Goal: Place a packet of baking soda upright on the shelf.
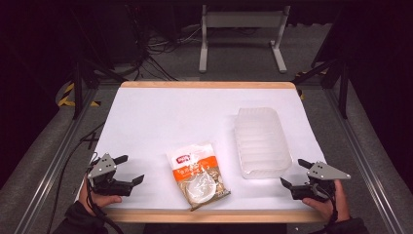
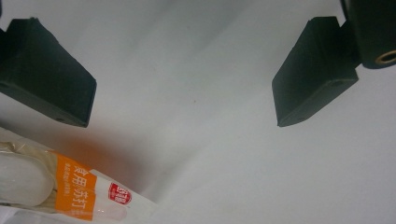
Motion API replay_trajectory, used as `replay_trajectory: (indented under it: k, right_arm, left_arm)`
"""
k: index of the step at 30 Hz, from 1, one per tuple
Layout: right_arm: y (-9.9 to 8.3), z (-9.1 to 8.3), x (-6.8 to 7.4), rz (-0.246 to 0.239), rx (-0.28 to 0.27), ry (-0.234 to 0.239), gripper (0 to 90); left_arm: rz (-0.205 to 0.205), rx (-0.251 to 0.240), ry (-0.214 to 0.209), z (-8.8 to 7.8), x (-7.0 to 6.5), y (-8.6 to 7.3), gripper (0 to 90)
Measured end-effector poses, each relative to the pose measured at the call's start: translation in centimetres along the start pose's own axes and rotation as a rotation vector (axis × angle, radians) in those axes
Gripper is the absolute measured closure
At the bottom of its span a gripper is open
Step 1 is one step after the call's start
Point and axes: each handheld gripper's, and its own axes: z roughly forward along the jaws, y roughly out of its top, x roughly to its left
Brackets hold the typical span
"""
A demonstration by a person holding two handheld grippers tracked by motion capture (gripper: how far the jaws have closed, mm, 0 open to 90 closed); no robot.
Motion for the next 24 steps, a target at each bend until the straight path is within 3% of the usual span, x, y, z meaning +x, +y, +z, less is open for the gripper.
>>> replay_trajectory:
  k: [9,13,17,22,24]
  right_arm:
    - [0.3,0.2,0.2,-0.014,0.010,-0.001,9.0]
    - [0.1,0.4,0.3,-0.013,0.022,0.006,9.1]
    - [0.1,0.5,0.3,-0.015,0.020,0.010,9.1]
    - [0.1,0.5,0.4,-0.019,0.025,0.012,9.1]
    - [0.1,0.6,0.5,-0.022,0.030,0.014,9.1]
  left_arm:
    - [0.001,0.067,-0.047,1.3,0.3,0.6,9.0]
    - [-0.053,0.107,-0.112,2.5,0.9,1.9,9.4]
    - [-0.074,0.153,-0.173,4.0,0.9,3.0,9.6]
    - [-0.090,0.207,-0.203,6.2,0.8,4.2,9.9]
    - [-0.086,0.221,-0.242,7.2,0.7,4.9,9.5]
